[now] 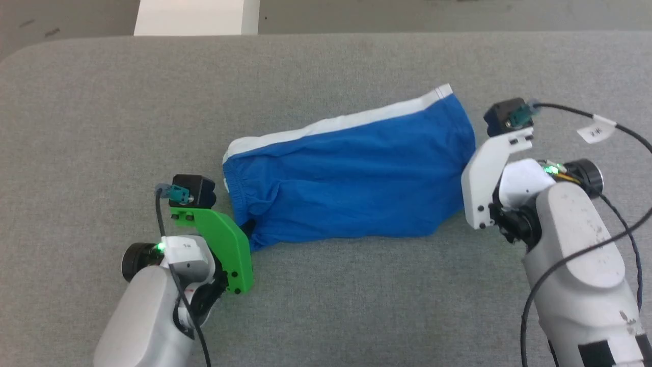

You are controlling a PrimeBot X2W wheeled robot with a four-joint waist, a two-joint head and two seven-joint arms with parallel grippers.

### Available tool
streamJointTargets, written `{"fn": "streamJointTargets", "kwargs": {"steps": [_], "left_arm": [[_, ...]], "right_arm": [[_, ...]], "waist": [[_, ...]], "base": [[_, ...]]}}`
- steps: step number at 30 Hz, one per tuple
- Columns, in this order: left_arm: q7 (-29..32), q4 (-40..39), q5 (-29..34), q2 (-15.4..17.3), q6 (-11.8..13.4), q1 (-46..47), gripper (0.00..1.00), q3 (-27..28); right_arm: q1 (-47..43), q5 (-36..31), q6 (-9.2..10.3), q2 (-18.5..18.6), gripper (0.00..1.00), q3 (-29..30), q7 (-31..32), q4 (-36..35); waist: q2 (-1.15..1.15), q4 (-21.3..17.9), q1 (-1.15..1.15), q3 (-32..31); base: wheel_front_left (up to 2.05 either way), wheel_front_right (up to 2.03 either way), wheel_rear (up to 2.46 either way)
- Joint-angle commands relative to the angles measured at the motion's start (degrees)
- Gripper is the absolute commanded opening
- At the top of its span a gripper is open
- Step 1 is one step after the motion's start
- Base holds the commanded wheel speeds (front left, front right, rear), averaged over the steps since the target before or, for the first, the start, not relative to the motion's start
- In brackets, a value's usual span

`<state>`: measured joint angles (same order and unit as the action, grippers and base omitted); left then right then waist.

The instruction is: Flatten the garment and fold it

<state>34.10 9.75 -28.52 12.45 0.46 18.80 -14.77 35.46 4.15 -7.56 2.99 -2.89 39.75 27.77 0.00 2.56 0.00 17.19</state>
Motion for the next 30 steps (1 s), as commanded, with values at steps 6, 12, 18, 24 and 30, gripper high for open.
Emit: {"fn": "streamJointTargets", "kwargs": {"steps": [6,12,18,24,30], "left_arm": [[0.8,-1.2,-3.4,1.2,-0.3,-3.0,0.0,2.1],[4.4,-3.5,-5.2,2.7,0.4,-7.2,0.0,2.6],[7.0,-5.9,-7.0,3.2,2.1,-12.5,0.0,3.4],[8.5,-7.5,-9.0,2.7,3.8,-17.6,0.0,3.9],[8.0,-9.1,-11.3,1.3,4.6,-19.6,1.0,5.2]], "right_arm": [[-6.7,5.4,0.08,1.2,0.0,0.5,0.7,-6.4],[-15.8,9.0,0.08,2.1,0.0,1.9,3.3,-16.1],[-27.0,10.3,0.08,0.9,0.0,5.3,4.4,-25.5],[-36.6,12.2,0.08,0.0,0.0,6.5,4.8,-28.9],[-38.5,15.4,0.08,-0.1,1.0,5.6,0.8,-27.1]], "waist": [[0.0,-0.5,0.0,-4.5],[0.0,-1.5,0.0,-7.4],[0.0,-2.3,0.0,-9.2],[0.0,-3.0,0.0,-9.4],[0.0,-3.2,0.0,-9.5]], "base": [[0.0,0.0,0.0],[0.0,0.0,0.0],[0.0,0.0,0.0],[0.0,0.0,0.0],[0.0,0.0,0.0]]}}
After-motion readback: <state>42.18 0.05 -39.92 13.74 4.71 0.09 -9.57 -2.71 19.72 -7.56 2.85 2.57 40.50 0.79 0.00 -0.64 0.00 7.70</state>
